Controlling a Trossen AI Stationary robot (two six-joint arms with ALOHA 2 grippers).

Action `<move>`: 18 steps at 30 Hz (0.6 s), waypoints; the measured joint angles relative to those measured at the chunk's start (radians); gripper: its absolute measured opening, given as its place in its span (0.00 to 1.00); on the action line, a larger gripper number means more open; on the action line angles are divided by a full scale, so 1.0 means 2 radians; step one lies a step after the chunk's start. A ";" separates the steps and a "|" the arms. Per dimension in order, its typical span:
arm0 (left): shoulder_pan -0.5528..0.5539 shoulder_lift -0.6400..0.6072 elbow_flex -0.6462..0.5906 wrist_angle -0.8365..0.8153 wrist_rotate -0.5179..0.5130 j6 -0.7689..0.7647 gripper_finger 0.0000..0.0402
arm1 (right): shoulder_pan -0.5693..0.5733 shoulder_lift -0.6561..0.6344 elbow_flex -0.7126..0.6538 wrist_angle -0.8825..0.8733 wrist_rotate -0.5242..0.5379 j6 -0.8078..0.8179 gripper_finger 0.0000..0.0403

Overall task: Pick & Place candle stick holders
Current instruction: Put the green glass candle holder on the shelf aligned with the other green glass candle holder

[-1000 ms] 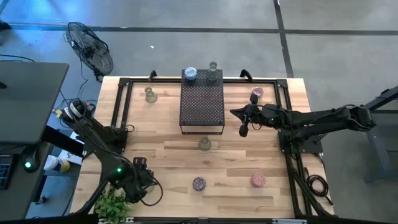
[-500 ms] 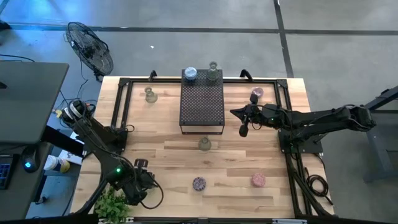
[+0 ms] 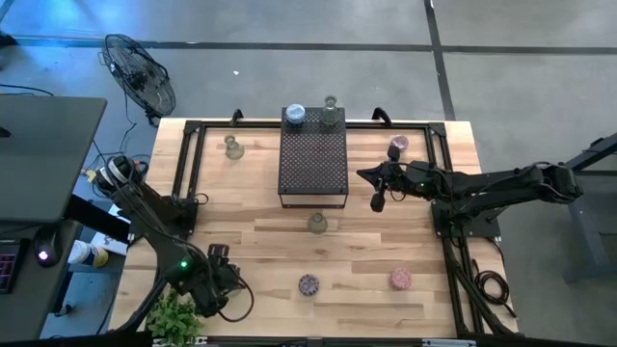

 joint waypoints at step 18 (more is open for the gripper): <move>0.009 0.018 0.016 -0.015 0.008 0.033 0.43 | 0.000 0.000 0.000 -0.003 0.008 0.000 0.00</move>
